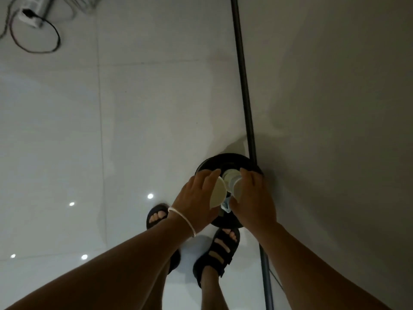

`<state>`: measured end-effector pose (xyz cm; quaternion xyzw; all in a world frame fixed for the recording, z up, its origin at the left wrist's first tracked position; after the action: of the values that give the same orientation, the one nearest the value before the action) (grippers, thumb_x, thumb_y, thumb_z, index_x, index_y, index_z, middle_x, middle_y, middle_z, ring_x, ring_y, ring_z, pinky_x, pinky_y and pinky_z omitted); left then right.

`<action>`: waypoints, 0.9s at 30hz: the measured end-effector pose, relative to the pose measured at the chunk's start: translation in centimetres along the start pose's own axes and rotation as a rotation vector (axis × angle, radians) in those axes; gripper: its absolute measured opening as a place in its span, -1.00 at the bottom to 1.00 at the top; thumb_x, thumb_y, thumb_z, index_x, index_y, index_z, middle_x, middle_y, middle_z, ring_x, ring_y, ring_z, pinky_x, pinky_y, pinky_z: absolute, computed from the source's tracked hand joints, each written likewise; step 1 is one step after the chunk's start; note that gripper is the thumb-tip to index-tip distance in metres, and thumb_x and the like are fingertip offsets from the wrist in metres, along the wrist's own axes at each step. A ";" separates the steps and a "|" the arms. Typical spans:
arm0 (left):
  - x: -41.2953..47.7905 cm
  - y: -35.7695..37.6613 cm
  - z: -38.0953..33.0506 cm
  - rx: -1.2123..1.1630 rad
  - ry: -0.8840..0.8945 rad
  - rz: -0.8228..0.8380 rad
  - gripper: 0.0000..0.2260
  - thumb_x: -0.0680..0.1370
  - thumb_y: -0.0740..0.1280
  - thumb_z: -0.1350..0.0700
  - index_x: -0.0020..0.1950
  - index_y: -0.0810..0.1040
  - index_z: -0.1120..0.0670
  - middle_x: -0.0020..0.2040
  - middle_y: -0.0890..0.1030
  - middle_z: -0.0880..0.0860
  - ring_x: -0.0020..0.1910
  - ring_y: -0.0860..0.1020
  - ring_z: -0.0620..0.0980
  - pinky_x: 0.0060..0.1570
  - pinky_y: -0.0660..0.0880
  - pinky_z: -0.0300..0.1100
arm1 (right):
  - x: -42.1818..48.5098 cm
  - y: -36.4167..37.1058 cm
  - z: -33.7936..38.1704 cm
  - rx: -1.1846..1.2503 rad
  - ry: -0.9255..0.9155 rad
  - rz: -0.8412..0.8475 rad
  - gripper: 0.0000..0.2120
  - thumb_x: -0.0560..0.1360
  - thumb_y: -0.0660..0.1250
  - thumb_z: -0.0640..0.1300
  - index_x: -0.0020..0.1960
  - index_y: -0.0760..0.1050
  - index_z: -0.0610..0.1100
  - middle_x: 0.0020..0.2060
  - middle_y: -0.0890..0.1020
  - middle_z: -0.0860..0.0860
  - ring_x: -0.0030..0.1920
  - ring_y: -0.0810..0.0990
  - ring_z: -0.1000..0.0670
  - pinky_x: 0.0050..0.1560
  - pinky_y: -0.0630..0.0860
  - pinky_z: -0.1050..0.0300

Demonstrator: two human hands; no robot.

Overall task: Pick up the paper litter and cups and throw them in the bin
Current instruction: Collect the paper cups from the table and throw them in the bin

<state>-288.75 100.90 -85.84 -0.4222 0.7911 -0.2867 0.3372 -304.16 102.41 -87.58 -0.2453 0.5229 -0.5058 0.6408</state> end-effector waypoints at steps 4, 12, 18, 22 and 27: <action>1.7 4.1 2.3 0.058 0.055 0.042 -0.28 0.26 0.55 0.11 0.38 0.38 0.18 0.25 0.47 0.17 0.21 0.48 0.19 0.15 0.47 0.01 | 2.4 3.8 -1.6 -0.043 -0.041 0.016 -0.13 0.33 0.54 0.08 0.48 0.24 -0.19 0.36 0.40 -0.17 0.37 0.37 -0.20 0.28 0.39 0.00; 2.0 7.8 5.1 0.337 0.068 0.086 -0.22 0.35 0.41 -0.09 0.49 0.24 0.13 0.45 0.33 0.18 0.45 0.24 0.22 0.32 0.27 0.24 | 3.8 6.1 -2.8 -0.272 -0.113 -0.040 -0.08 0.27 0.58 0.05 0.51 0.26 -0.16 0.36 0.45 -0.16 0.35 0.40 -0.21 0.23 0.39 -0.17; 2.2 9.7 6.2 0.495 0.057 0.163 -0.16 0.42 0.10 -0.28 0.54 -0.18 0.06 0.55 -0.17 0.18 0.53 -0.19 0.17 0.45 -0.15 0.21 | 3.8 7.7 -3.4 -0.418 -0.154 -0.122 -0.01 0.33 0.52 0.14 0.57 0.09 -0.15 0.53 0.15 -0.17 0.49 0.16 -0.23 0.32 0.28 -0.27; 2.4 9.6 6.3 0.524 0.053 0.192 -0.13 0.42 0.07 -0.31 0.53 -0.27 0.06 0.53 -0.28 0.16 0.51 -0.30 0.15 0.43 -0.27 0.20 | 4.2 7.6 -3.2 -0.423 -0.121 -0.043 0.07 0.36 0.45 0.25 0.59 -0.05 -0.17 0.57 -0.05 -0.17 0.56 -0.09 -0.21 0.41 0.12 -0.32; 0.3 6.6 5.6 0.477 0.010 0.227 -0.07 0.40 0.10 -0.34 0.52 -0.34 0.07 0.52 -0.34 0.15 0.48 -0.37 0.14 0.44 -0.19 0.23 | 3.2 4.9 -2.0 -0.393 -0.124 0.050 0.15 0.33 0.45 0.30 0.59 -0.15 -0.18 0.57 -0.09 -0.18 0.56 -0.15 -0.20 0.45 0.12 -0.33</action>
<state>-287.68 102.86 -94.26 -0.2380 0.7452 -0.4275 0.4530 -304.30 101.73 -93.70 -0.3830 0.5770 -0.3622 0.6238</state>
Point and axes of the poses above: each hand's wrist, its own x-axis towards the middle knuckle, its own y-axis out of the palm, z = x × y, the point moved 3 cm from there along x, towards the middle knuckle
